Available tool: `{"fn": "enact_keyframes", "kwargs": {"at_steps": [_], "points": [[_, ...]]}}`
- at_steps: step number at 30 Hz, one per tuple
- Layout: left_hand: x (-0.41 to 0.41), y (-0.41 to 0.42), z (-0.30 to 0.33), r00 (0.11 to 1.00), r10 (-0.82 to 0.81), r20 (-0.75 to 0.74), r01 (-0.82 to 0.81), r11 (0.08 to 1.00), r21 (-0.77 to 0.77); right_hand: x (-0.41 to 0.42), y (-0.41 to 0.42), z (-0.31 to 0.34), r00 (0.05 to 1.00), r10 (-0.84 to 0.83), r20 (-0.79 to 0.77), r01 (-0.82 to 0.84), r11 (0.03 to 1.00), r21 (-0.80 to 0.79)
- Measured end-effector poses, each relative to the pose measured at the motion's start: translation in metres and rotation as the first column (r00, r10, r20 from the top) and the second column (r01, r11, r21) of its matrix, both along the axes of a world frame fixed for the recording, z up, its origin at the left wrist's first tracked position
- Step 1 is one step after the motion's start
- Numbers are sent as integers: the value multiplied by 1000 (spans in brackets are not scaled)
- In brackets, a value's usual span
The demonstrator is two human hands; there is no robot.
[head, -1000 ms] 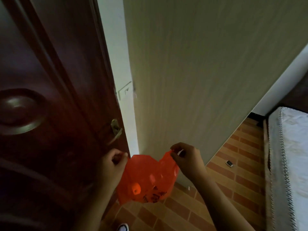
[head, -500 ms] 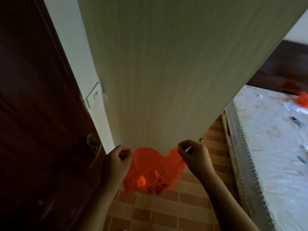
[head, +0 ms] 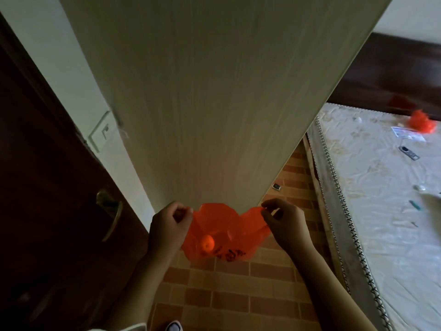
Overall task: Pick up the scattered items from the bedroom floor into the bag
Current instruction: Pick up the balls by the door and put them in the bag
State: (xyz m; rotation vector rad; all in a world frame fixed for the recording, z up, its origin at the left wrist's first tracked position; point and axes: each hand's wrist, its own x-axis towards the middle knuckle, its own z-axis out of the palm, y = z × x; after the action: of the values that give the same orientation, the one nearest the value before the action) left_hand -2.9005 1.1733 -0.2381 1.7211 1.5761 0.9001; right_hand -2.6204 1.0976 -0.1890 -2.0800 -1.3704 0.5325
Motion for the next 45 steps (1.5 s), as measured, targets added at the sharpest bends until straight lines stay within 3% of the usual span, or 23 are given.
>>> {"fn": "enact_keyframes", "kwargs": {"at_steps": [5, 10, 20, 30, 39, 45], "points": [[17, -2, -31, 999, -9, -42, 9, 1000, -1, 17, -2, -42, 999, 25, -25, -25, 999, -32], [9, 12, -100, 1000, -12, 13, 14, 991, -131, 19, 5, -102, 999, 32, -43, -37, 993, -114], [3, 46, -251, 988, -131, -82, 92, 926, -366, 9, 40, -259, 997, 0, -73, -23, 950, -312], [10, 85, -399, 973, -170, -155, 82, 886, -457, 7, 78, -420, 993, -1, -117, -46, 918, -394], [-7, 118, -541, 960, -176, -216, 78, 913, -400, 0, 112, -560, 994, 57, -96, -91, 914, -395], [-14, 130, -611, 962, -135, -239, 58, 952, -302, -1, 125, -627, 995, 103, 9, -95, 943, -318]]}}
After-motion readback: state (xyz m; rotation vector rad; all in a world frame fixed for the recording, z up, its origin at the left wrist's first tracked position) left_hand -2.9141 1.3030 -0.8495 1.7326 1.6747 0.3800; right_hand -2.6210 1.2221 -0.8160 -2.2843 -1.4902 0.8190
